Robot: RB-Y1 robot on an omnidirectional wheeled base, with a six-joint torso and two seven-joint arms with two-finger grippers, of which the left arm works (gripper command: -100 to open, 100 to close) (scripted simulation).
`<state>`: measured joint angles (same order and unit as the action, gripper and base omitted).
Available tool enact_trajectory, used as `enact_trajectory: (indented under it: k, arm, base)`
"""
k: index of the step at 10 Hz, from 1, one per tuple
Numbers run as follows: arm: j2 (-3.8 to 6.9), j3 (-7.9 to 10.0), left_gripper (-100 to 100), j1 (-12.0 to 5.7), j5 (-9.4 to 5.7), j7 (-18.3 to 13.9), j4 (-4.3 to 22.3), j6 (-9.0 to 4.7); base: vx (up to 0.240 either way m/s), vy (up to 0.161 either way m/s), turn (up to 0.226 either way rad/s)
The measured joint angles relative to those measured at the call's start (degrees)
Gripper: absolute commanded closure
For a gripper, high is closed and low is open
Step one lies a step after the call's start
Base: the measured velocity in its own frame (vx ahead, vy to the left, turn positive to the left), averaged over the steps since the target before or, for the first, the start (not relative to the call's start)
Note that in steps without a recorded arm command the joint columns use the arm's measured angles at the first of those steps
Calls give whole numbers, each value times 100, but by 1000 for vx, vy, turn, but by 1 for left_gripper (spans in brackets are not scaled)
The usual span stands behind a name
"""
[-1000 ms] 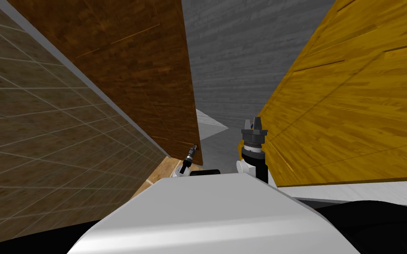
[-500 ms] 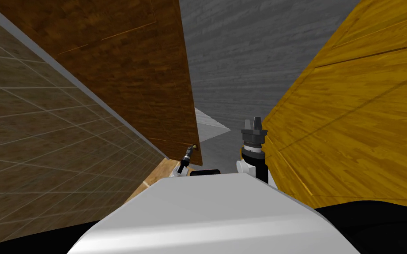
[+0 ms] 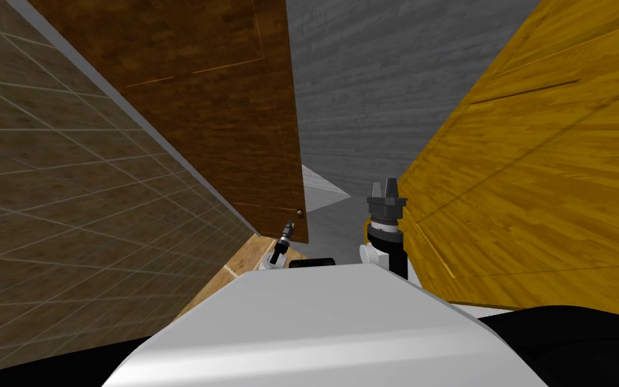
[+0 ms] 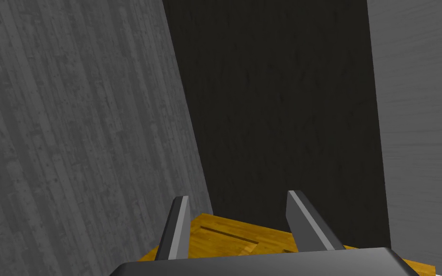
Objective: Push the door open
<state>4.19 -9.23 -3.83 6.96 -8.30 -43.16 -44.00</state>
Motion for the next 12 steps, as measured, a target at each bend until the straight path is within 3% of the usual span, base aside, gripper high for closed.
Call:
enact_trajectory:
  k: [3, 12]
  arm:
    - [-67, -15, -100, 31, -11, -37, -68, 12]
    - [-76, 79, -100, 40, -48, 52, 4, -110]
  base:
    - [-195, -4, 31]
    - [190, -55, -24]
